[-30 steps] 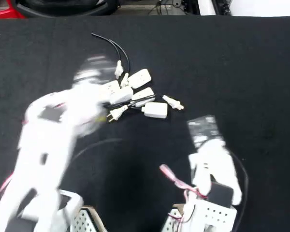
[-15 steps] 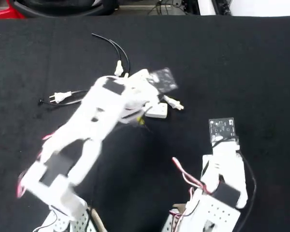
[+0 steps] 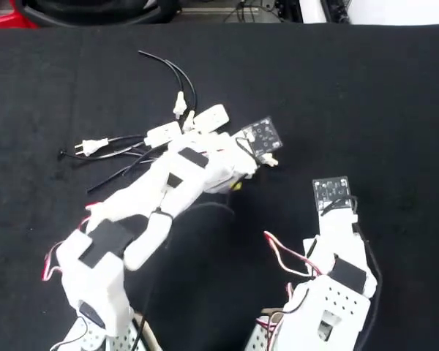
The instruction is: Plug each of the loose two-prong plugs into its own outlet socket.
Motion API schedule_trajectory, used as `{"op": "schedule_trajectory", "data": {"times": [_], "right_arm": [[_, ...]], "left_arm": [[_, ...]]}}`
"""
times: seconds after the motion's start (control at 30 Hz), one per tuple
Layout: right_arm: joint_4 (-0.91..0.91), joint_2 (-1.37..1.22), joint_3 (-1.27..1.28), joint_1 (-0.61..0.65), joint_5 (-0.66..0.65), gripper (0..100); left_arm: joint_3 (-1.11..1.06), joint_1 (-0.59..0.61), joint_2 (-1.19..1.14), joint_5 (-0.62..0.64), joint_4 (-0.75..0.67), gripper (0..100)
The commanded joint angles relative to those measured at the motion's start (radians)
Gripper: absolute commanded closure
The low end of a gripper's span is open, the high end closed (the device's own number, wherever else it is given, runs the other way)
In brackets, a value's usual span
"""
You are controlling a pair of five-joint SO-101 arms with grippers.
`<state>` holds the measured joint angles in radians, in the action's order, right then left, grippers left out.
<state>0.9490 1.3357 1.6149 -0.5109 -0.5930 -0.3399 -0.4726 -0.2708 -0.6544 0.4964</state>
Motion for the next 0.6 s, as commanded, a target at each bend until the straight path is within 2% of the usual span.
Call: {"op": "schedule_trajectory", "data": {"times": [0.0, 0.27, 0.33, 0.43, 0.57], "right_arm": [[-0.014, 0.001, -0.044, -0.003, -0.014, 95.6], [-0.014, 0.001, -0.042, -0.003, -0.014, 95.6], [-0.014, 0.001, -0.042, -0.003, -0.014, 95.6], [-0.014, 0.001, -0.042, -0.003, -0.012, 95.6], [-0.015, 0.001, -0.042, -0.003, -0.011, 95.6]], "left_arm": [[0.091, 0.022, -0.052, 0.009, -0.014, 72], [0.372, 0.025, -0.252, 0.002, 0.227, 73], [0.406, 0.022, -0.276, -0.044, 0.292, 73], [0.424, 0.016, -0.276, -0.138, 0.379, 81], [0.421, 0.002, -0.276, -0.218, 0.423, 96]]}}
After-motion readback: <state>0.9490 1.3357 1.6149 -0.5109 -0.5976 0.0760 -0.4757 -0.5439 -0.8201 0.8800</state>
